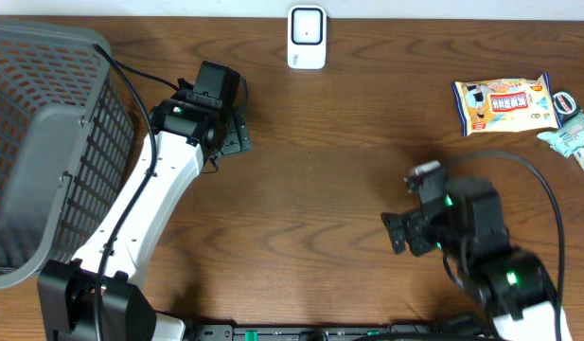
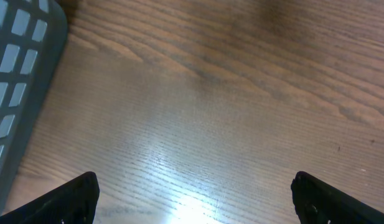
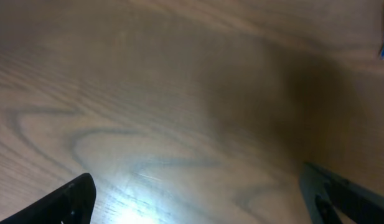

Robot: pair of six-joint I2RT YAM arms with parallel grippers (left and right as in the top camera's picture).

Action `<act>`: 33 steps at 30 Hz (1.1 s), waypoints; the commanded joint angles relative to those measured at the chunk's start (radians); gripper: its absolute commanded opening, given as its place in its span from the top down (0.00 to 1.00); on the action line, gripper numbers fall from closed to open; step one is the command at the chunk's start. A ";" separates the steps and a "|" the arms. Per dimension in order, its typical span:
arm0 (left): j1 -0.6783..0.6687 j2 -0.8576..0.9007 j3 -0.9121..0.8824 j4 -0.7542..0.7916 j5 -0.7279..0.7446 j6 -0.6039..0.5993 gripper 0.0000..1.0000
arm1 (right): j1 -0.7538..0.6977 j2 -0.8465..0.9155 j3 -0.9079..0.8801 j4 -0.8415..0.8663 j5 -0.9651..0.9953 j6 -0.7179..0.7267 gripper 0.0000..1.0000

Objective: Scan the item barcode

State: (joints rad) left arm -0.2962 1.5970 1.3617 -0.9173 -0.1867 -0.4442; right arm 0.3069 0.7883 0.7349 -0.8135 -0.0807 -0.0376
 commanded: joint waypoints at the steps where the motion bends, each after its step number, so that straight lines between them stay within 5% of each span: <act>1: 0.002 -0.010 0.004 -0.006 -0.016 0.006 0.02 | -0.007 -0.115 -0.085 0.047 -0.017 -0.054 0.01; 16: 0.002 -0.010 0.004 -0.006 -0.016 0.006 0.02 | -0.140 -0.527 -0.438 0.396 -0.136 -0.155 0.01; 33: 0.002 -0.010 0.004 -0.006 -0.016 0.006 0.02 | -0.200 -0.646 -0.724 0.939 -0.082 -0.157 0.01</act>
State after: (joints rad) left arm -0.2962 1.5970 1.3617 -0.9180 -0.1867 -0.4442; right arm 0.1276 0.1604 0.0334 0.1101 -0.1799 -0.1894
